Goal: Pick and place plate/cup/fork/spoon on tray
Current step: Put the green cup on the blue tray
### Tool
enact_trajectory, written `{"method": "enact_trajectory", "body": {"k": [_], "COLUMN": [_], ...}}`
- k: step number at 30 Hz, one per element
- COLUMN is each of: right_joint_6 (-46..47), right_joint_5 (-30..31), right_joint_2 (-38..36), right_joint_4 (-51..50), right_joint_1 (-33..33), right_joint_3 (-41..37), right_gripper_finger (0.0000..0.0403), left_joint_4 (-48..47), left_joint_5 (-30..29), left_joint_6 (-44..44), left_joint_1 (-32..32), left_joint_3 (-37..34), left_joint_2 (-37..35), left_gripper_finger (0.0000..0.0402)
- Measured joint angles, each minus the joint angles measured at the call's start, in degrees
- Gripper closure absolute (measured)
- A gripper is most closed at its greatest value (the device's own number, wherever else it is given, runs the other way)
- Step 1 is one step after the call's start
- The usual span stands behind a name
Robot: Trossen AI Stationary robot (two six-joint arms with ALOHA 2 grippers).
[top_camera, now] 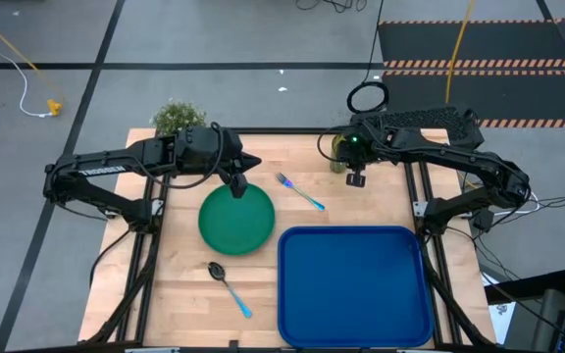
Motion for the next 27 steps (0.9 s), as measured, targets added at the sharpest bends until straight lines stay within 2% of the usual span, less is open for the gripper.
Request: {"method": "enact_trajectory", "body": {"k": [6,11,19,22,27], "right_joint_6": [1.0,1.02,3.76,6.94,11.1], "right_joint_5": [0.0,0.0,-0.28,-2.65,-3.07], "right_joint_2": [0.0,0.0,-0.04,-0.04,-0.1], "right_joint_4": [-0.02,-0.02,0.49,0.25,0.06], "right_joint_1": [0.0,0.0,0.02,0.02,1.73], "right_joint_3": [0.0,0.0,-1.39,-1.75,-1.18], "right_gripper_finger": [0.0325,0.0326,0.0369,0.0394,0.0395], "left_joint_4": [0.0,0.01,-0.01,0.0,-0.01], "left_joint_5": [0.0,0.0,0.0,0.02,0.02], "left_joint_6": [0.0,0.0,0.0,-0.01,-0.25], "left_joint_1": [0.0,0.0,-0.02,-0.04,-0.17], "left_joint_3": [0.0,0.0,0.0,0.0,0.0], "left_joint_2": [0.0,0.0,0.0,0.0,0.0], "left_gripper_finger": [0.0394,0.0394,0.0394,0.0394,0.0394]}}
